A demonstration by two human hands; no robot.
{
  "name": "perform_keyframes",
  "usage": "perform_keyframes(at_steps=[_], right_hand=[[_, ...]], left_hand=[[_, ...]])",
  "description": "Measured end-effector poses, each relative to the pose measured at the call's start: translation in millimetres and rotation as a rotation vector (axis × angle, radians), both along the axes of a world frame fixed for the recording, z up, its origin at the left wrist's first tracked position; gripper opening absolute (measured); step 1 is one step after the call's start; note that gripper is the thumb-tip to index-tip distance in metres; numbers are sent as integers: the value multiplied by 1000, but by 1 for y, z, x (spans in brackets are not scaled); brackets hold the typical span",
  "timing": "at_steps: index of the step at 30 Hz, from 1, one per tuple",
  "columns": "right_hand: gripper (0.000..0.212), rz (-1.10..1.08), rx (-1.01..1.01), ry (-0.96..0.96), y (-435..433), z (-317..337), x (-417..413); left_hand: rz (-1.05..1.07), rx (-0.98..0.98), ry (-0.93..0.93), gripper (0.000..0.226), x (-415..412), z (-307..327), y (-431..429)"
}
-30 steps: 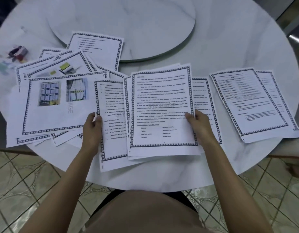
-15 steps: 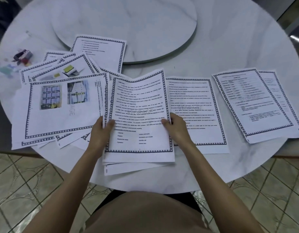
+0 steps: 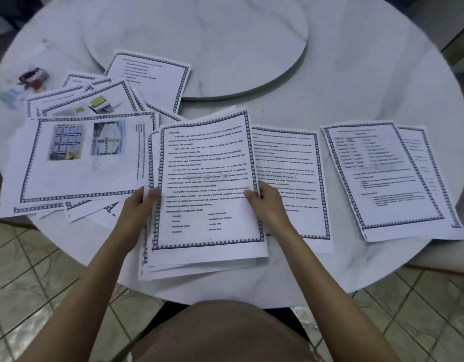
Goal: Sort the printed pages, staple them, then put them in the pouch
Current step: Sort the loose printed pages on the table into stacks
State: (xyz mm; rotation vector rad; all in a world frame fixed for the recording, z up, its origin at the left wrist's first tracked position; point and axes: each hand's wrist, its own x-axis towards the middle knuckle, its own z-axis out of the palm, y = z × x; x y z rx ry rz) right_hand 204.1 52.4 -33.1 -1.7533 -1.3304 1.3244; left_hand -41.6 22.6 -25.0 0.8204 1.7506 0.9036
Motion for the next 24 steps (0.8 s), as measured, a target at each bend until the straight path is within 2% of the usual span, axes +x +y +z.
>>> perform_keyframes(at_steps=[5, 9, 16, 20, 24], right_hand=[[24, 137, -22, 63, 7, 2, 8], [18, 60, 40, 50, 23, 6, 49], [20, -92, 168, -155, 45, 11, 144], [19, -130, 267, -366, 59, 19, 204], [31, -189, 208, -522, 71, 18, 266]], left_hand=[[22, 78, 98, 30, 20, 17, -8], [99, 194, 124, 18, 27, 45, -10], [165, 313, 177, 13, 48, 82, -7], [147, 362, 160, 13, 76, 98, 1], [93, 426, 145, 14, 112, 114, 12]])
